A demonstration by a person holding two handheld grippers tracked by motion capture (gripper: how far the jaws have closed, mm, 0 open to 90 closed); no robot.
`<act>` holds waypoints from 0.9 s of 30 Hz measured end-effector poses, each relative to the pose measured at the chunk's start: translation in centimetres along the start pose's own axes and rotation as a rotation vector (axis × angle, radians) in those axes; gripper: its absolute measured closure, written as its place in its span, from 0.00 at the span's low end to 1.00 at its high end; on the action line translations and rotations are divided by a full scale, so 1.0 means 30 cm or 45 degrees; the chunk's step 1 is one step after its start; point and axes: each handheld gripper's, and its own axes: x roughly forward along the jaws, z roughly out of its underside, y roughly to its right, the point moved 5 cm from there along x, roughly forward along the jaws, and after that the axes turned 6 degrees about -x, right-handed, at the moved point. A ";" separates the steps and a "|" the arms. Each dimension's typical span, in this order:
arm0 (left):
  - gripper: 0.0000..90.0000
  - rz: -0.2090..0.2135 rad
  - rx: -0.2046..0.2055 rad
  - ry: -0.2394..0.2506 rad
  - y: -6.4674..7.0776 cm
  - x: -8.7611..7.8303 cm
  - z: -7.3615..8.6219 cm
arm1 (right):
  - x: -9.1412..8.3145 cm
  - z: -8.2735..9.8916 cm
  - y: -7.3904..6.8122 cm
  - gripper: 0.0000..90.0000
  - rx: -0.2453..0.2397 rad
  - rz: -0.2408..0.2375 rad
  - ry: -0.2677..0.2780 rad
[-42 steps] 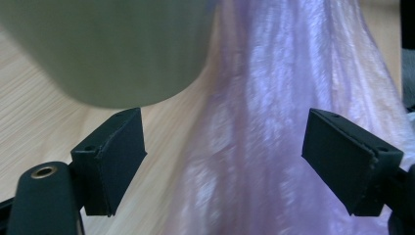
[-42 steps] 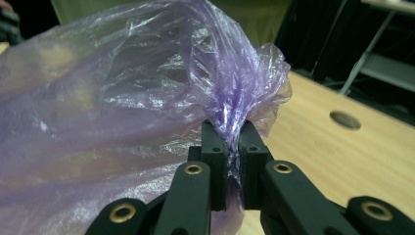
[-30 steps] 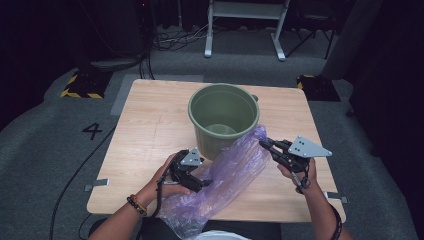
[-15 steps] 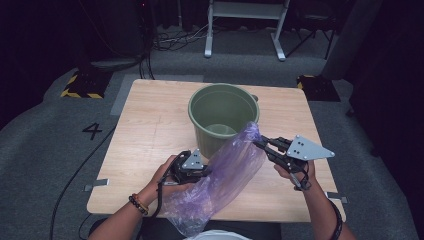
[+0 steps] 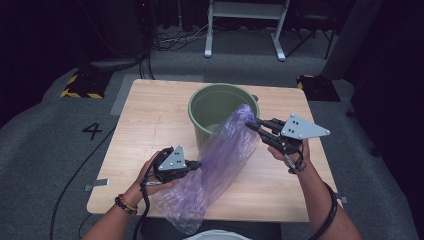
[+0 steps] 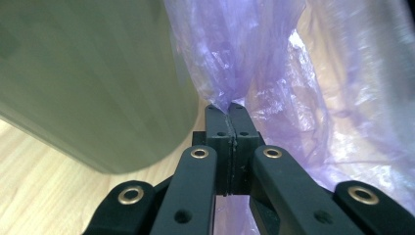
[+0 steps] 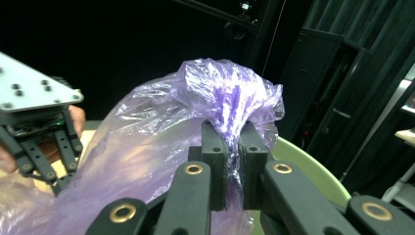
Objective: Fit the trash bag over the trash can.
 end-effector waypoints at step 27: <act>1.00 -0.164 -0.001 0.198 -0.050 -0.127 -0.076 | 0.178 0.109 0.143 0.38 0.175 0.131 -0.357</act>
